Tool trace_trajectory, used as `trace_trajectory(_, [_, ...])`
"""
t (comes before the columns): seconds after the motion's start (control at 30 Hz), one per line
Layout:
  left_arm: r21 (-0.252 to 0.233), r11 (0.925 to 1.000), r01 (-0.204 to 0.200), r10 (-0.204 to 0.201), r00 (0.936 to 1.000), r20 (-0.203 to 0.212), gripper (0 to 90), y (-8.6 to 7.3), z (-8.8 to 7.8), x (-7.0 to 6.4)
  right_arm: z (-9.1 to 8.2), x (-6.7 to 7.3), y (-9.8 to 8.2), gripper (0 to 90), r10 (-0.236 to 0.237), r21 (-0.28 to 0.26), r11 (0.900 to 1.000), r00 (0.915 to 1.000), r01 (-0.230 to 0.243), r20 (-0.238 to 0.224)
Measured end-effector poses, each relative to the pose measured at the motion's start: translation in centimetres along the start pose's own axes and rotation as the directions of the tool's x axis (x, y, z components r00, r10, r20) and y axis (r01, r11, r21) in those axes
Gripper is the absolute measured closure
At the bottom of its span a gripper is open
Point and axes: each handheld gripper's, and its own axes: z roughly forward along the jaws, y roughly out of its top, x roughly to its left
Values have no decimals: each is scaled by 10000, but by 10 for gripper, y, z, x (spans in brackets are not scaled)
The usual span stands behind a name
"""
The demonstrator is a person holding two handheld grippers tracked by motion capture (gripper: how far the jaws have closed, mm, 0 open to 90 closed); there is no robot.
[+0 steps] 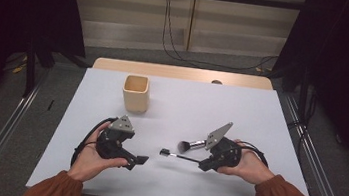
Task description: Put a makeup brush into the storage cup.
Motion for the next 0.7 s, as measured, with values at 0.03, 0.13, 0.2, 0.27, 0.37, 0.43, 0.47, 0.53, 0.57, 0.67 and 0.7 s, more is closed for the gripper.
trace_trajectory(0.03, [-129,9999,13,-13,10000,-57,37,-2,-2,-2,0,0,-1,860,38,18,10000,10000,-38,1])
trace_trajectory(0.13, [-539,9985,72,-74,10000,-41,33,-9,-5,-5,-1,3,-2,860,21,-108,9999,10000,-20,61])
trace_trajectory(0.2, [-788,9967,206,-200,9998,84,33,-12,-8,-4,-1,5,-3,860,90,-259,9996,9998,-85,197])
trace_trajectory(0.27, [-1009,9949,64,-54,9999,96,33,-15,-11,-5,-1,4,-4,860,161,-424,9990,9996,-151,234])
trace_trajectory(0.37, [-1163,9931,122,-119,9999,33,33,-17,-13,-8,2,4,-8,861,389,-690,9969,9988,-367,305])
trace_trajectory(0.43, [-1310,9912,212,-231,9996,-133,39,-19,-12,-10,4,3,-10,860,550,-849,9951,9977,-514,405])
trace_trajectory(0.47, [-1377,9900,298,-329,9993,-201,39,-20,-12,-10,5,3,-12,860,656,-945,9936,9970,-615,412])
trace_trajectory(0.53, [-1384,9895,422,-456,9987,-209,39,-22,-10,-9,7,3,-14,860,792,-1226,9896,9964,-751,289])
trace_trajectory(0.57, [-1405,9893,381,-436,9984,-361,39,-24,-10,-9,7,4,-14,860,828,-1246,9892,9958,-773,394])
trace_trajectory(0.67, [-1468,9878,523,-578,9978,-330,41,-25,-12,-11,8,5,-15,860,1049,-1561,9830,9936,-971,426])
trace_trajectory(0.7, [-1538,9869,491,-558,9976,-400,42,-25,-12,-11,8,4,-16,860,1083,-1675,9808,9931,-995,441])
